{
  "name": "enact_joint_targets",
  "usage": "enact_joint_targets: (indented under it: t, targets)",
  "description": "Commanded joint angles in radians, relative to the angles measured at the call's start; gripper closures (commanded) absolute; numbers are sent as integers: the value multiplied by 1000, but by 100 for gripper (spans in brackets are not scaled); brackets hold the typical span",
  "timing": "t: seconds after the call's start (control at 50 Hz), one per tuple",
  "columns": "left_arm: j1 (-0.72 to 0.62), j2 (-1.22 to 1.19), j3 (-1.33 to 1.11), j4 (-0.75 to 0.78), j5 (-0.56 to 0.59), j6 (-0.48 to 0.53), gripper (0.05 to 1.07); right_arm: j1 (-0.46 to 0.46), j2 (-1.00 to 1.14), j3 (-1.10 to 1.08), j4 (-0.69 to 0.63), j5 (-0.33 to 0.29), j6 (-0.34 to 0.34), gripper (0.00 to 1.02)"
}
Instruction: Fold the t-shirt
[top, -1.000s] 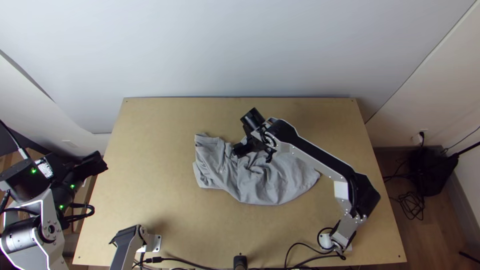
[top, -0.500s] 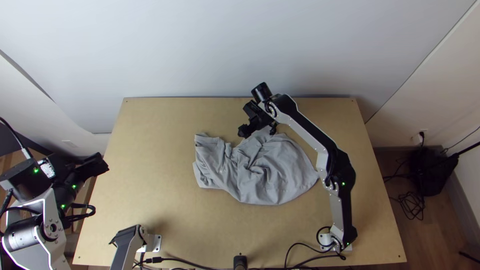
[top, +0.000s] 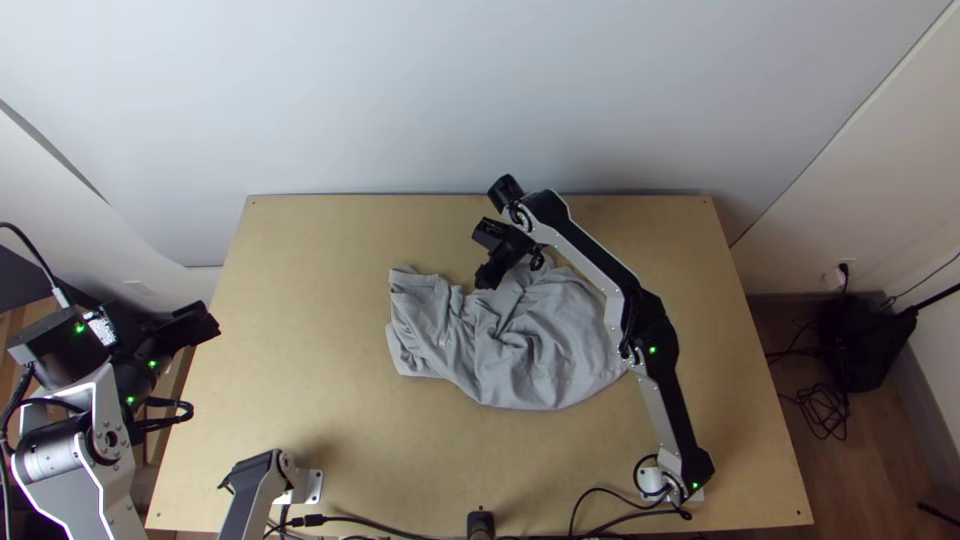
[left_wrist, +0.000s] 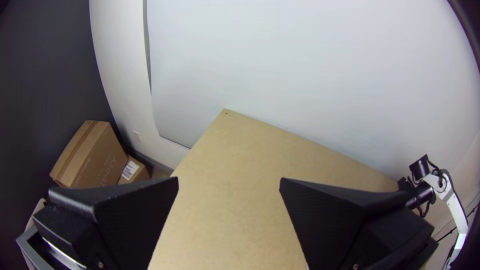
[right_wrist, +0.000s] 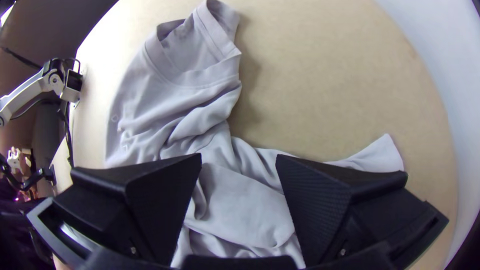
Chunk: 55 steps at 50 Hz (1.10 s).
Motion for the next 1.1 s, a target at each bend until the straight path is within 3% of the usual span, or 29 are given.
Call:
enact_joint_targets:
  t: [0.0, 1.08]
  targets:
    - [7, 5, -10, 13, 3, 15, 10, 21, 42, 34, -11, -8, -73, 34]
    - [50, -18, -37, 26, 0, 57, 10, 92, 142, 34, 58, 3, -98, 42]
